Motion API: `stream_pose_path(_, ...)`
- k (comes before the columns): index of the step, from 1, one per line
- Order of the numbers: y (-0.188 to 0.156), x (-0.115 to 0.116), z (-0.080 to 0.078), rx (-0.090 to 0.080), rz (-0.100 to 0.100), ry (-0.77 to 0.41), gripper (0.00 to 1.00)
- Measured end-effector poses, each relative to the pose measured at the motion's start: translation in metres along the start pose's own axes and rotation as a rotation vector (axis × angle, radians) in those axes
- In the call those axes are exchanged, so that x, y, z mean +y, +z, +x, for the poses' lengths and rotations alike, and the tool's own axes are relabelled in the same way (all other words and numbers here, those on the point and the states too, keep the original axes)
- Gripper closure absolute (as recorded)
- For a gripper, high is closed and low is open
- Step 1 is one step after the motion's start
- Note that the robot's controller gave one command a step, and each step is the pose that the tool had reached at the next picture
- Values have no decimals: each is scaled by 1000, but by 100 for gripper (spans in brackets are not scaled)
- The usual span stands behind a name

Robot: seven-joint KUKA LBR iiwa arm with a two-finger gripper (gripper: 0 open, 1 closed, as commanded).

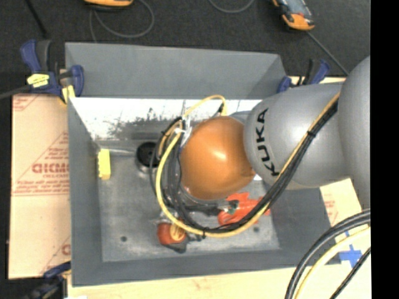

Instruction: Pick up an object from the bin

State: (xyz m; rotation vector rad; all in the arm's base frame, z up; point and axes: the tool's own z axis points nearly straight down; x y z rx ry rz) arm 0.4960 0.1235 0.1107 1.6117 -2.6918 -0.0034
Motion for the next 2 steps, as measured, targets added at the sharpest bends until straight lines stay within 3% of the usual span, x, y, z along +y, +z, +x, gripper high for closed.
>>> stream_pose_path(2,-40,0,0,-1,2,3,100)
